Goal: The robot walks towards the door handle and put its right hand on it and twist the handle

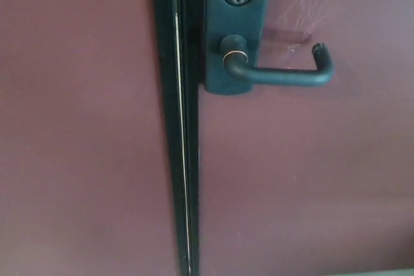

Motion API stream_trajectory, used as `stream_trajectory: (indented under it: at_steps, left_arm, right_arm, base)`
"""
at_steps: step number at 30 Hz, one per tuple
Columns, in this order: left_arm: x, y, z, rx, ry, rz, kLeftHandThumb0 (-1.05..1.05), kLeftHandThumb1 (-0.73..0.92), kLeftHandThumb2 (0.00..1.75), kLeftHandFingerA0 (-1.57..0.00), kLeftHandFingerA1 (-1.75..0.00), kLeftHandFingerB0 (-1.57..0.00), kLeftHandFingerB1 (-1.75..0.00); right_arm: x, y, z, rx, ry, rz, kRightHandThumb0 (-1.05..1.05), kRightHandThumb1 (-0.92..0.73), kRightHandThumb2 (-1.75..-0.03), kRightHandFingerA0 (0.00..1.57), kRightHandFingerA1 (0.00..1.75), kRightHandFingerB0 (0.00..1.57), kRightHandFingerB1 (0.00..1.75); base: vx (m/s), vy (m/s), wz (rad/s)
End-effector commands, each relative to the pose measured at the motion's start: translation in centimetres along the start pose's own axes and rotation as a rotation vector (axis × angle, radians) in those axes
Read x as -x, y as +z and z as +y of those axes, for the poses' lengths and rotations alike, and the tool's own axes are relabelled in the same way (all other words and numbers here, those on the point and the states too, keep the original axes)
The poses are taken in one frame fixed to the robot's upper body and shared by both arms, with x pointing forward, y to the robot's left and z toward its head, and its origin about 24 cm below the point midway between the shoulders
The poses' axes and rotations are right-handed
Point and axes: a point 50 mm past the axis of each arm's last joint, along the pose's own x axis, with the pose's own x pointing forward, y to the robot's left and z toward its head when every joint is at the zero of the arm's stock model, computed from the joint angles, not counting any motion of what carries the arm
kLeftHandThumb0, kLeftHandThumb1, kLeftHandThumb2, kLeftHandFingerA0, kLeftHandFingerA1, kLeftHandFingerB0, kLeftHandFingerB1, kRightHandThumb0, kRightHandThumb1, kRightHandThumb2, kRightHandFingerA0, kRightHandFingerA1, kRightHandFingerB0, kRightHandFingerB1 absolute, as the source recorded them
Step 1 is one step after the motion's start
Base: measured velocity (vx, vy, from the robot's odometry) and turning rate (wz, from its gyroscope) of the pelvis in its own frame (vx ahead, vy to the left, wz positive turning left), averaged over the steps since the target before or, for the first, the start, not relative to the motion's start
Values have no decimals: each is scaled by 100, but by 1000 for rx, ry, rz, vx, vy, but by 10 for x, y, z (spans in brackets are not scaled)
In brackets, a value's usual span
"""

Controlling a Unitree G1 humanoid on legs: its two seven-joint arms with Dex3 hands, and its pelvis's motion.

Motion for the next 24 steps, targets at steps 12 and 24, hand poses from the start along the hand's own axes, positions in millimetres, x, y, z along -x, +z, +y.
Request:
stream_trajectory:
  at_steps: [12, 24]
  left_arm:
    - [1, -2, 0, -24, -11, 2, -35, 58, 71, -56, -50, -38, -43]
    - [1, -1, 0, -23, -23, 6, -35, 59, 71, -56, -49, -38, -43]
  right_arm:
    - [0, -1, 3, -13, 18, 16, -22, -71, -61, 64, 44, 46, 38]
    - [1, -5, 5, 20, 32, 24, -22, -71, -61, 63, 44, 48, 39]
  base:
    - [99, -165, 8]
    - [122, -82, -7]
